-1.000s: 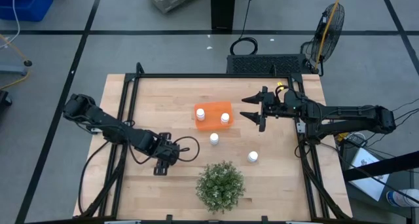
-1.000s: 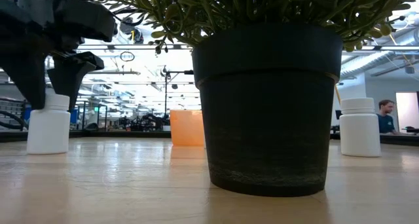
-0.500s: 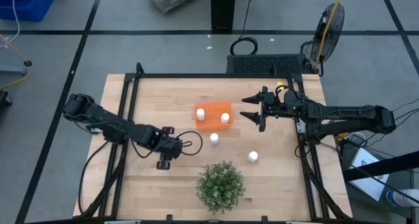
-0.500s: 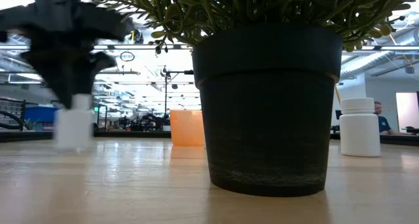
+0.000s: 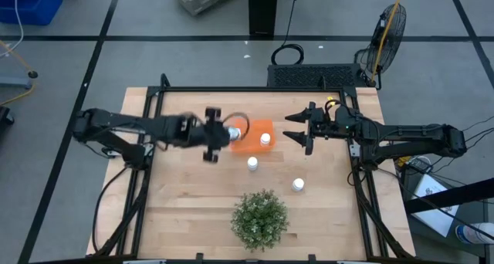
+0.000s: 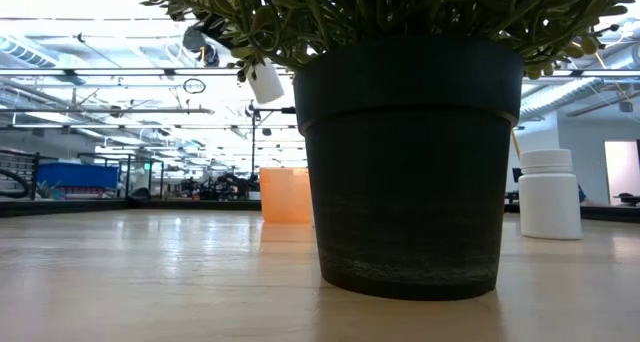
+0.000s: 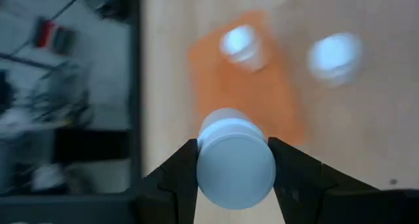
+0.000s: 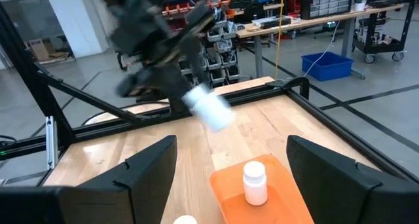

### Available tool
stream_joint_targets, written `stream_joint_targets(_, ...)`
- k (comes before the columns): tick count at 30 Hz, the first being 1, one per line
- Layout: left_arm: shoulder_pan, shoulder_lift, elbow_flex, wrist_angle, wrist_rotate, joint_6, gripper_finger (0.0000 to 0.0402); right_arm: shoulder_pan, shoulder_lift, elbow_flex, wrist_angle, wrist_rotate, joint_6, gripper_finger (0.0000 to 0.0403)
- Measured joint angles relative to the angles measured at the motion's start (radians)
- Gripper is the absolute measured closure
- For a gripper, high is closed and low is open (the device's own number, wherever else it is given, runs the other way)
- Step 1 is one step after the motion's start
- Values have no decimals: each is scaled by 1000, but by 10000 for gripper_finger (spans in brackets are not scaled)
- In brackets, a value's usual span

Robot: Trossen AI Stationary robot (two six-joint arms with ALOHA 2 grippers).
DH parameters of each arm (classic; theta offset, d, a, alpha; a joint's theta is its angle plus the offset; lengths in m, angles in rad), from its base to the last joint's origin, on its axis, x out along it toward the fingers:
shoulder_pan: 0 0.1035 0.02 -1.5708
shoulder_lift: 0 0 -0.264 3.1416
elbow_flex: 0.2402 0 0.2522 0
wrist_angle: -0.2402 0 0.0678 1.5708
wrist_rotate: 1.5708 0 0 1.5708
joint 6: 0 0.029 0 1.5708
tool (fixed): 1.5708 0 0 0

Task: Pick and place pill bottles into a basket
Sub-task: Put the white pill bottle into the orange bin

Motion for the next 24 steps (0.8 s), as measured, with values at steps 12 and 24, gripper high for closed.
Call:
stream_joint_targets(12,327,12,21,281,420,155,241,-2,0,0,0,0,-38,124)
stream_joint_targets(24,352,185,21,297,551,78,241,-2,0,0,-28,-1,-90,124)
